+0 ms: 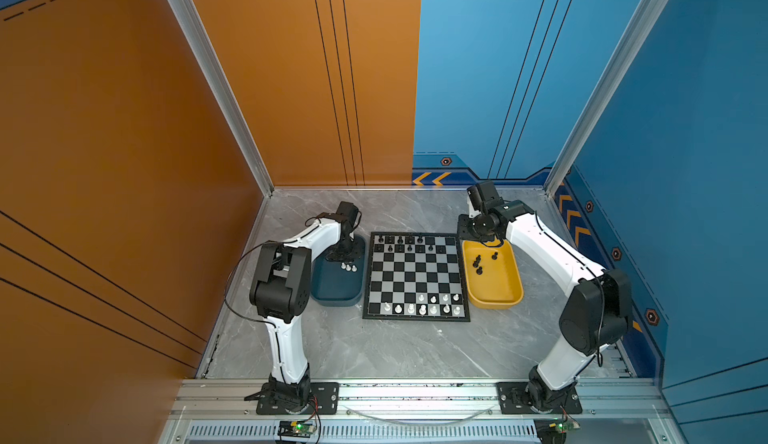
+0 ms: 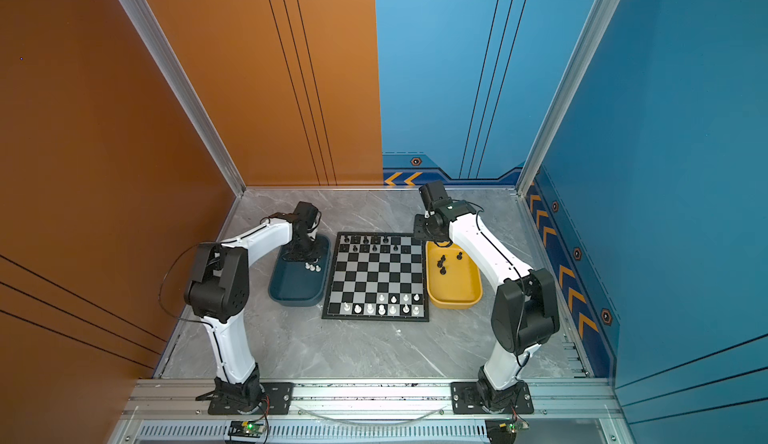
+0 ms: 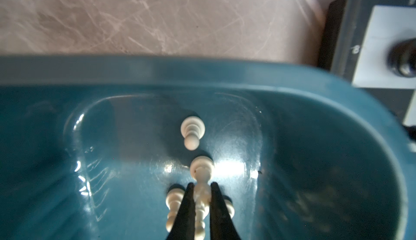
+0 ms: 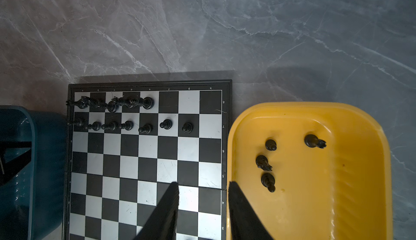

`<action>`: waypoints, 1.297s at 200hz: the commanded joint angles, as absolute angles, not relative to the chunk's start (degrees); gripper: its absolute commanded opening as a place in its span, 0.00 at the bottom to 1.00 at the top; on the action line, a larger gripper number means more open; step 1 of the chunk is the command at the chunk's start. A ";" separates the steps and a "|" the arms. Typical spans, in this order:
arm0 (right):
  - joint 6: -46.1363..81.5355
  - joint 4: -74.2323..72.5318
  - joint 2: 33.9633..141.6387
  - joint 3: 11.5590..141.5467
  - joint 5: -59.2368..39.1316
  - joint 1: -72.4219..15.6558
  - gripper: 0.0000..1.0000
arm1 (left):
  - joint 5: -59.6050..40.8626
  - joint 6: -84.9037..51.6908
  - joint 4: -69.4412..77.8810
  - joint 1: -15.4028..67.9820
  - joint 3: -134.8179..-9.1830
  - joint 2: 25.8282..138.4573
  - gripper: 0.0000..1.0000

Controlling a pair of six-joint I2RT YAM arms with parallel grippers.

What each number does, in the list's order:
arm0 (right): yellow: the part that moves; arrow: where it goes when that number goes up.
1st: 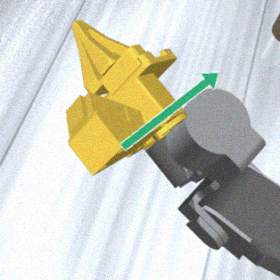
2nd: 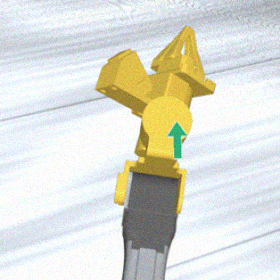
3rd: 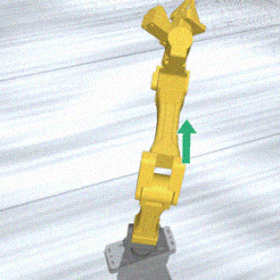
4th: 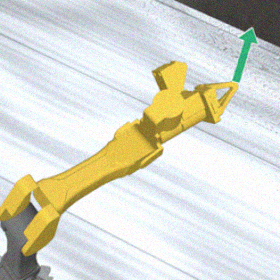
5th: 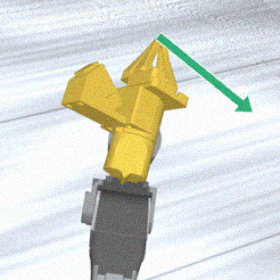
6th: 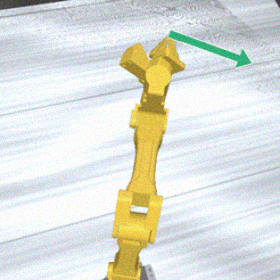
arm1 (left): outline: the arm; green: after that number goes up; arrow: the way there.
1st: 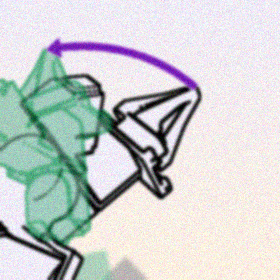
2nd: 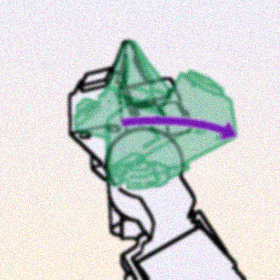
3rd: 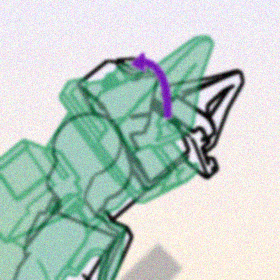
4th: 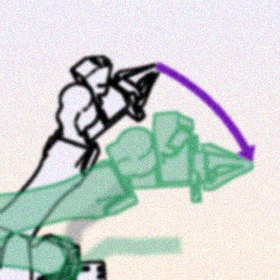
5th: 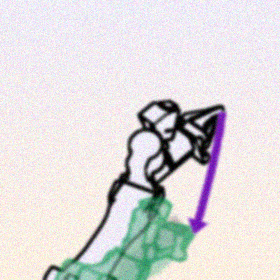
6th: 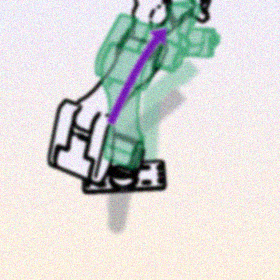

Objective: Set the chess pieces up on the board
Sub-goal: 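Lower the left gripper into the teal tray and close on a white piece, then lift the white piece and carry it over the board's nearest corner square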

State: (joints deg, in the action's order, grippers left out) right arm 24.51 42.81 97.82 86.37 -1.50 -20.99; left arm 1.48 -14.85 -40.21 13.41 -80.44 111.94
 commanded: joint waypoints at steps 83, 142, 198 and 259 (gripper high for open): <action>25.58 41.89 97.58 85.75 -2.80 -22.31 0.38 | 2.67 -13.18 -47.59 16.44 -81.26 100.36 0.02; 25.14 40.45 95.66 83.35 -3.59 -23.37 0.37 | 5.28 -13.95 -51.60 22.03 -79.57 91.57 0.02; 24.87 39.13 94.20 80.70 -4.27 -25.19 0.37 | 7.54 -16.20 -54.75 29.19 -76.11 84.77 0.04; 25.21 36.52 93.68 77.61 -4.74 -26.89 0.37 | 7.04 -19.10 -56.69 35.73 -71.72 82.43 0.05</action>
